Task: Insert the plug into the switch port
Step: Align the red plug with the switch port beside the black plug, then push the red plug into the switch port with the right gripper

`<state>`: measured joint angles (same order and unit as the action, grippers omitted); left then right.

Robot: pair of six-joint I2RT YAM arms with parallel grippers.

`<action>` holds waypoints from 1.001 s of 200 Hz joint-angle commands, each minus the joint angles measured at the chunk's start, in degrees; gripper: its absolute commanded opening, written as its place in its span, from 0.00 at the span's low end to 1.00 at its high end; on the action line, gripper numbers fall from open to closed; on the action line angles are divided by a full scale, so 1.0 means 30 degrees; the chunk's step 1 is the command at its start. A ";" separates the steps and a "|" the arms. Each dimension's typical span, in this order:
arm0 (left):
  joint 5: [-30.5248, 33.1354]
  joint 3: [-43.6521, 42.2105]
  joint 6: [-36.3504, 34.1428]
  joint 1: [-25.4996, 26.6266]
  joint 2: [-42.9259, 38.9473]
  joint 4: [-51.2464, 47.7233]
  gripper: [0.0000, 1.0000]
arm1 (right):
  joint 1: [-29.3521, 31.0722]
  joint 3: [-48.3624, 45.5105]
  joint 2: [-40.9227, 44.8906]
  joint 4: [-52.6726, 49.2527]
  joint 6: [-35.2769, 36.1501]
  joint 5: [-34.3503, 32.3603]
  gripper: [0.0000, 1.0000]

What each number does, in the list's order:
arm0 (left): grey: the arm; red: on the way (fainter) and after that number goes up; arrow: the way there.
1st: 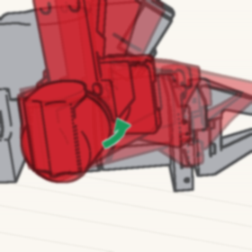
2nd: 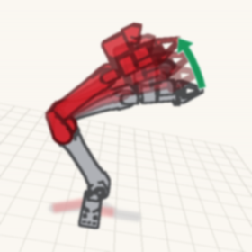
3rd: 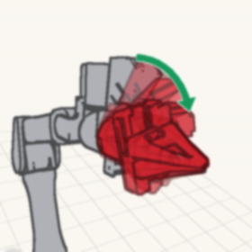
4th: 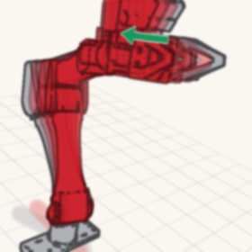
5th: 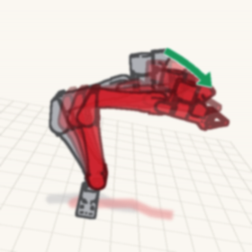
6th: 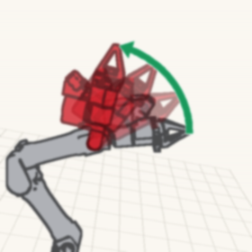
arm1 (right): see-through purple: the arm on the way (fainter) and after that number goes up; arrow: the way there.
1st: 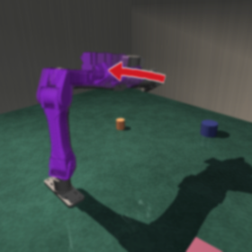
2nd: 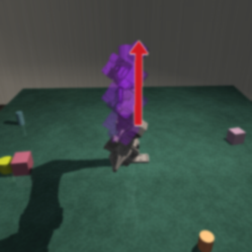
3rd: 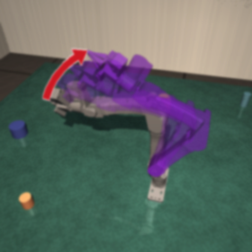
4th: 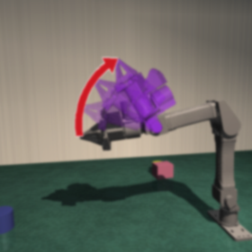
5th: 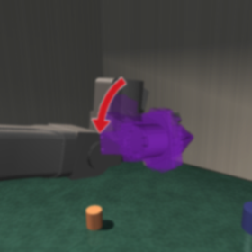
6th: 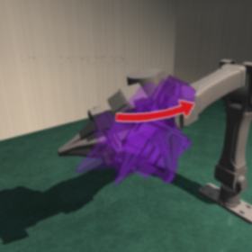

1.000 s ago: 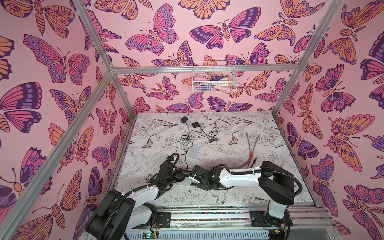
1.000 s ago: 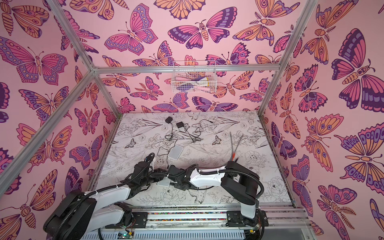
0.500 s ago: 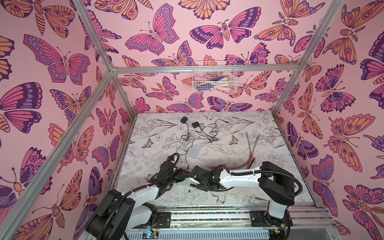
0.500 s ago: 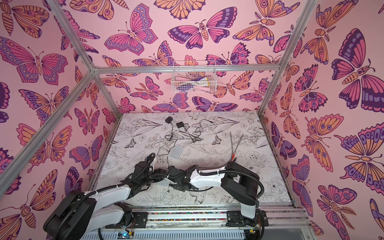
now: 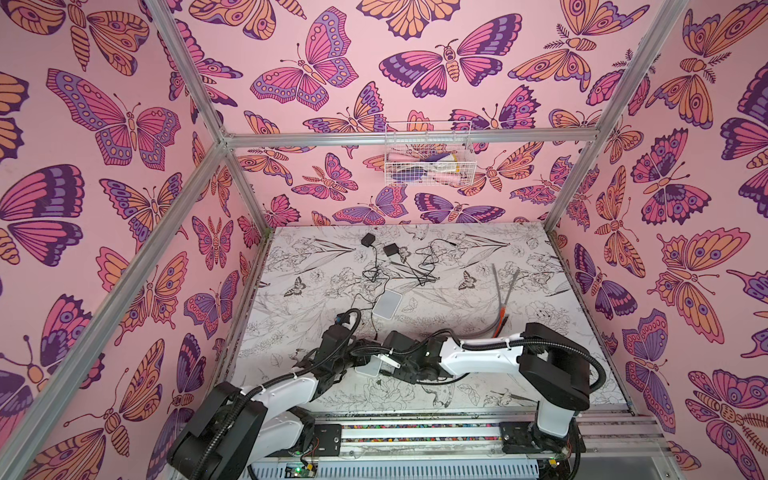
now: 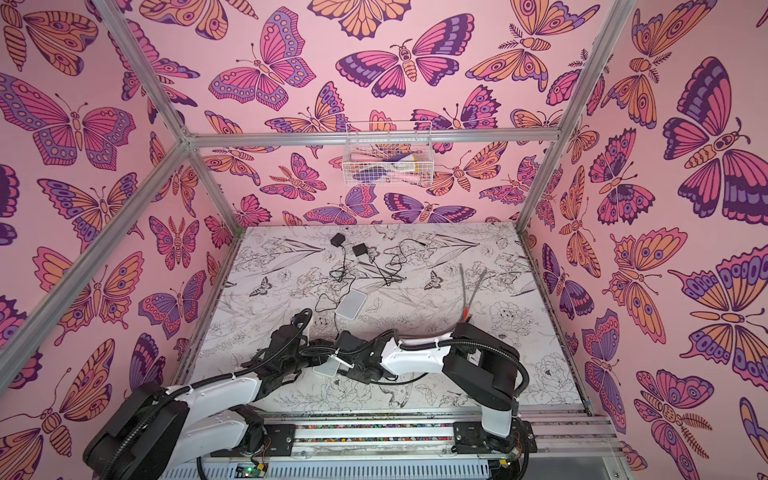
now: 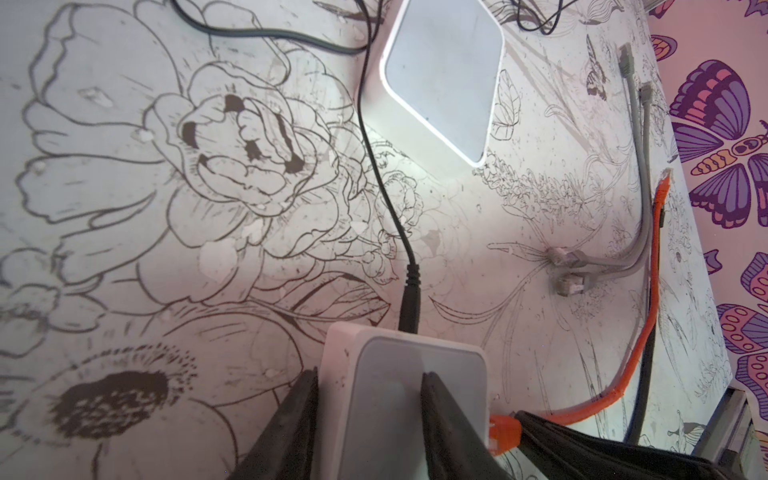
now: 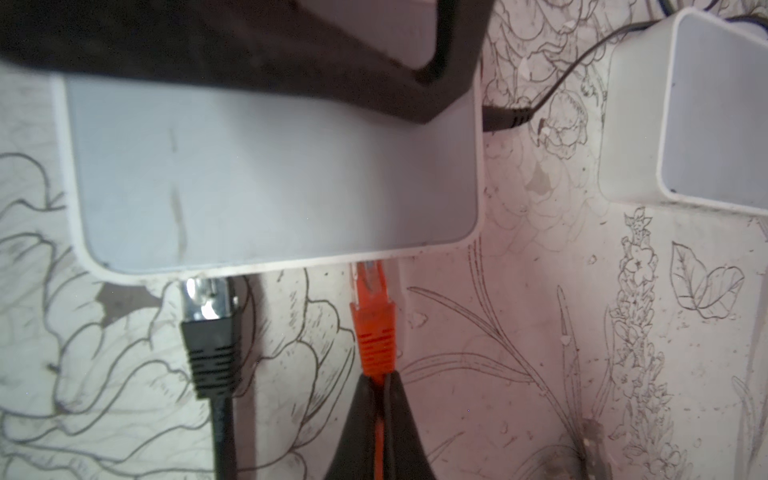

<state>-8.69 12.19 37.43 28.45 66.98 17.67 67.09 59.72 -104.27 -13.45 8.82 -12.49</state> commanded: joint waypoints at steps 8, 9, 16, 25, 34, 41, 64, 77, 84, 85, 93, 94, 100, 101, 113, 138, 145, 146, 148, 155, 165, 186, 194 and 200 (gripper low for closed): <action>-0.1039 -0.0677 0.0418 0.0935 -0.0463 -0.0897 0.42 | -0.0329 0.0522 0.1081 0.2638 -0.1036 0.1453 0.00; -0.1035 -0.0685 0.0416 0.0941 -0.0467 -0.0904 0.42 | -0.0329 0.0522 0.1081 0.2638 -0.1036 0.1453 0.00; -0.0973 -0.0715 0.0458 0.1047 -0.0543 -0.0905 0.42 | -0.0427 0.0541 0.1141 0.2785 -0.1213 0.1652 0.00; -0.0892 -0.0751 0.0498 0.1148 -0.0616 -0.0897 0.42 | -0.0548 0.0541 0.1172 0.2977 -0.1367 0.1960 0.00; -0.0858 -0.0760 0.0502 0.1208 -0.0660 -0.0892 0.42 | -0.0627 0.0541 0.1153 0.3135 -0.1500 0.2244 0.00; -0.0854 -0.0717 0.0502 0.1268 -0.0647 -0.0873 0.42 | -0.0655 0.0563 0.1116 0.3250 -0.1612 0.2441 0.00; -0.0773 -0.0777 0.0502 0.1441 -0.0618 -0.0793 0.42 | -0.0715 0.0760 0.0838 0.3286 -0.1738 0.2818 0.00; -0.0686 -0.0752 0.0502 0.1575 -0.0589 -0.0742 0.42 | -0.0727 0.0841 0.0609 0.3275 -0.1823 0.2945 0.00; -0.0627 -0.0733 0.0502 0.1634 -0.0560 -0.0712 0.42 | -0.0713 0.0891 0.0511 0.3315 -0.1855 0.3049 0.00; -0.0624 -0.0742 0.0502 0.1628 -0.0545 -0.0694 0.42 | -0.0728 0.0907 0.0510 0.3314 -0.1870 0.3064 0.00; -0.0522 -0.0751 0.0540 0.1748 -0.0504 -0.0679 0.42 | -0.0728 0.0896 0.0421 0.3358 -0.1936 0.3132 0.00; -0.0512 -0.0751 0.0536 0.1758 -0.0503 -0.0677 0.42 | -0.0735 0.0909 0.0406 0.3365 -0.1940 0.3135 0.00; -0.0449 -0.0740 0.0531 0.1822 -0.0458 -0.0667 0.42 | -0.0713 0.0911 0.0366 0.3425 -0.1971 0.3183 0.00; -0.0432 -0.0702 0.0546 0.1839 -0.0450 -0.0657 0.42 | -0.0713 0.0916 0.0364 0.3442 -0.1987 0.3175 0.00; -0.0331 -0.0729 0.0559 0.1974 -0.0348 -0.0561 0.42 | -0.0724 0.0922 0.0330 0.3531 -0.2046 0.3229 0.00; -0.0239 -0.0605 0.0547 0.2219 -0.0092 -0.0442 0.42 | -0.0718 0.1030 0.0220 0.3665 -0.2100 0.3314 0.00; -0.0239 -0.0582 0.0532 0.2294 0.0003 -0.0406 0.42 | -0.0745 0.1095 0.0173 0.3675 -0.2095 0.3290 0.00; -0.0239 -0.0564 0.0531 0.2295 0.0030 -0.0394 0.42 | -0.0743 0.1111 0.0165 0.3669 -0.2107 0.3288 0.00; -0.0239 -0.0551 0.0553 0.2317 0.0049 -0.0400 0.42 | -0.0764 0.1138 0.0137 0.3687 -0.2094 0.3307 0.00; -0.0206 -0.0543 0.0554 0.2425 0.0111 -0.0325 0.42 | -0.0778 0.1207 0.0104 0.3679 -0.2090 0.3308 0.00; -0.0178 -0.0516 0.0560 0.2540 0.0198 -0.0286 0.42 | -0.0799 0.1284 0.0045 0.3724 -0.2119 0.3363 0.00; -0.0123 -0.0626 0.0663 0.2798 0.0375 -0.0065 0.42 | -0.0931 0.1353 -0.0011 0.3948 -0.2235 0.3628 0.00; -0.0094 -0.0701 0.0734 0.2890 0.0435 0.0063 0.42 | -0.0998 0.1361 -0.0021 0.4086 -0.2316 0.3745 0.00; -0.0092 -0.0778 0.0797 0.2956 0.0476 0.0185 0.42 | -0.1068 0.1361 -0.0019 0.4159 -0.2357 0.3873 0.00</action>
<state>-1.02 11.25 38.72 34.22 66.81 19.70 64.47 59.64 -103.88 -14.15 3.38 -4.49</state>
